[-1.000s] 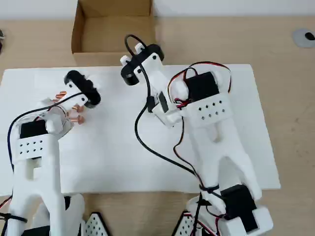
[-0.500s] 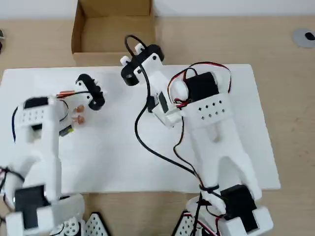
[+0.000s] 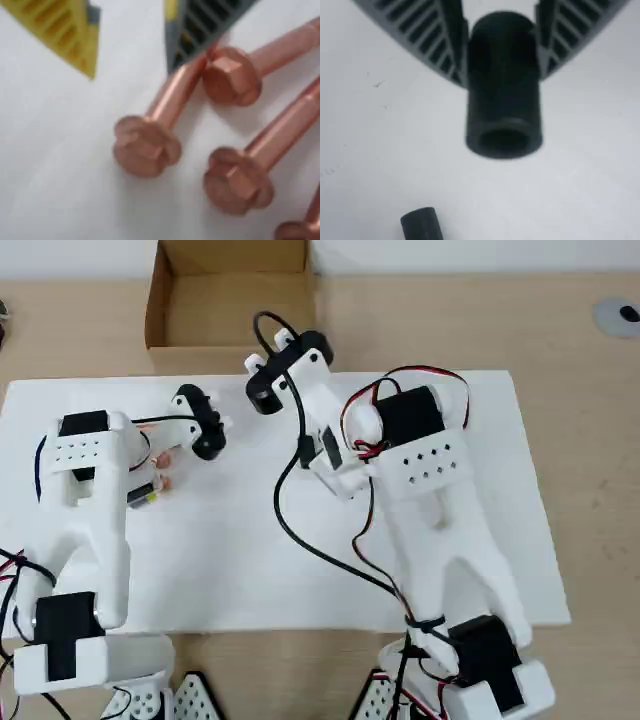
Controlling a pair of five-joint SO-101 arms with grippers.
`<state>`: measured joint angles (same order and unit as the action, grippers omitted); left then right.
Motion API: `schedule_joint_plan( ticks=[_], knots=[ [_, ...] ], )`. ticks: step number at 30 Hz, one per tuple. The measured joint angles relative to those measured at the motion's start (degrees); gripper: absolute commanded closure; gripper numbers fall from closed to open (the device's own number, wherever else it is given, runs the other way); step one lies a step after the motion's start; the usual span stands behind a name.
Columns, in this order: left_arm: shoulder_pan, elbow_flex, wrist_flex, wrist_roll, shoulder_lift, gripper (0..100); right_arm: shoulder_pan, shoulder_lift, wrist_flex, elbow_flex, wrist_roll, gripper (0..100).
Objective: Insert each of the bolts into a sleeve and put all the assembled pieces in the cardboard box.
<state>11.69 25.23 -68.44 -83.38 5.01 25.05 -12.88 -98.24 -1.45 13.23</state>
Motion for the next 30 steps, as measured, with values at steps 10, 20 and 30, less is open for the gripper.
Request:
schedule_joint_plan(
  ticks=[10, 20, 30],
  knots=[
    [-0.18, 0.00, 0.00, -1.93, 0.00, 90, 0.00, 0.00, 0.00, 0.00, 0.00, 98.7],
    [1.85, -3.34, 1.14, -2.99, -8.97, 90, 0.00, 0.00, 0.00, 0.00, 0.00, 98.7],
    [1.85, -5.27, 1.14, -2.99, -10.20, 90, 0.00, 0.00, 0.00, 0.00, 0.00, 98.7]
  ],
)
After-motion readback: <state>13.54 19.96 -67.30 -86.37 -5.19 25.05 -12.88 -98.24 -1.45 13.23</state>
